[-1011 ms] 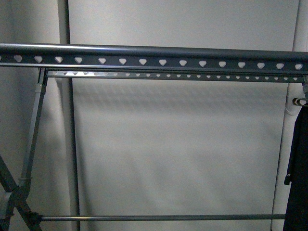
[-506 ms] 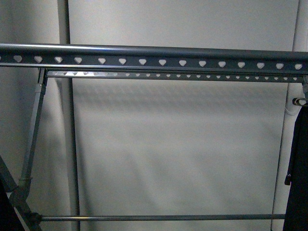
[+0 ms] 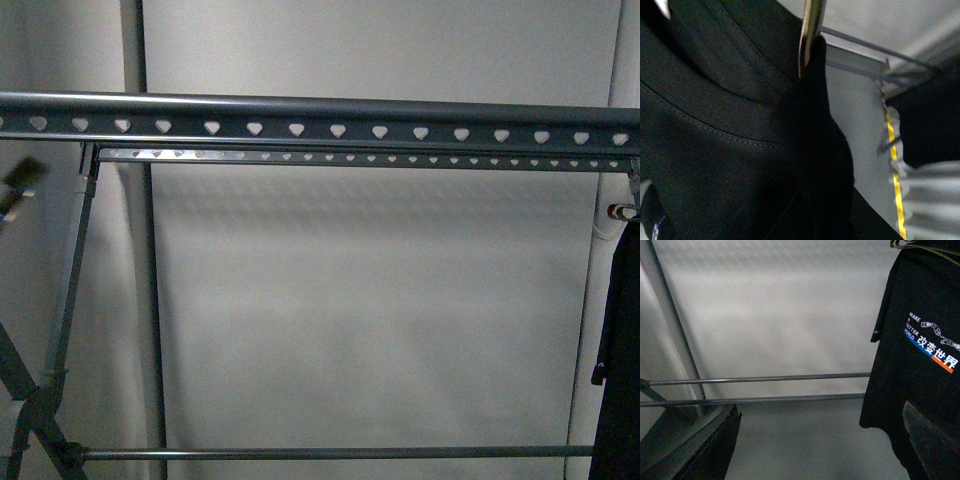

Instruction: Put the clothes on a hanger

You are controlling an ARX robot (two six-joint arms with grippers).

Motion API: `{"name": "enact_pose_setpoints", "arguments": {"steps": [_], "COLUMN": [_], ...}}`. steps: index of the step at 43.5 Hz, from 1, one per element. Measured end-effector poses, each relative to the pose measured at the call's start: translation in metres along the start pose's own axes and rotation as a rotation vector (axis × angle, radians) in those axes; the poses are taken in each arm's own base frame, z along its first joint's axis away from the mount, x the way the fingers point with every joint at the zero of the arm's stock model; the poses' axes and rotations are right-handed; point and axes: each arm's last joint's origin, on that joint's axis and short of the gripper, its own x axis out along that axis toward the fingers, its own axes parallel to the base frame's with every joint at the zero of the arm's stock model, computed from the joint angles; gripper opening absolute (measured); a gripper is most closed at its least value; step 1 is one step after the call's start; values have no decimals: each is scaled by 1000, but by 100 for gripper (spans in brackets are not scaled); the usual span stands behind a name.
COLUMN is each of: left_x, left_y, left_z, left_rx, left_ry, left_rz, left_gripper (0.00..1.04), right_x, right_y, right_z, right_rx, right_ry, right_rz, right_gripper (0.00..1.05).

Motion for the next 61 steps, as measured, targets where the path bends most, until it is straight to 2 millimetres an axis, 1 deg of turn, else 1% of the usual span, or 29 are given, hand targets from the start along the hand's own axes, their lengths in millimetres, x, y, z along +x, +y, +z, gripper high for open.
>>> {"name": "enact_pose_setpoints", "arguments": {"steps": [3,7,8,11,13,14,15,17,19,24,30,37,44,61], "left_x": [0,8,10,17,18,18,18,17,16,17,27,37,44,45], "left_y": [-7,-13,-15,-19,-21,-21,-22,-23,-25,-31,-44,-65,-76,-76], "left_z": [-1,12,15,22,23,22,22,21,21,23,27,38,42,42], "left_rx": [115,336,376,588,685,767,780,922,988,1255,1496,1672,1847,1874], "left_ry": [54,57,45,-34,-57,-66,-60,-52,-35,-35,-100,-271,-446,-465], "left_rz": [-112,-182,-188,-239,-297,-335,-359,-452,-509,-567,-621,-641,-568,-557], "left_gripper": [4,4,4,4,4,4,4,4,4,4,4,4,4,4], "right_x": [0,0,0,0,0,0,0,0,0,0,0,0,0,0], "right_y": [0,0,0,0,0,0,0,0,0,0,0,0,0,0], "right_z": [0,0,0,0,0,0,0,0,0,0,0,0,0,0], "right_rx": [0,0,0,0,0,0,0,0,0,0,0,0,0,0], "right_ry": [0,0,0,0,0,0,0,0,0,0,0,0,0,0], "right_rz": [0,0,0,0,0,0,0,0,0,0,0,0,0,0], "right_gripper": [97,97,97,97,97,97,97,97,97,97,97,97,97,97]}}
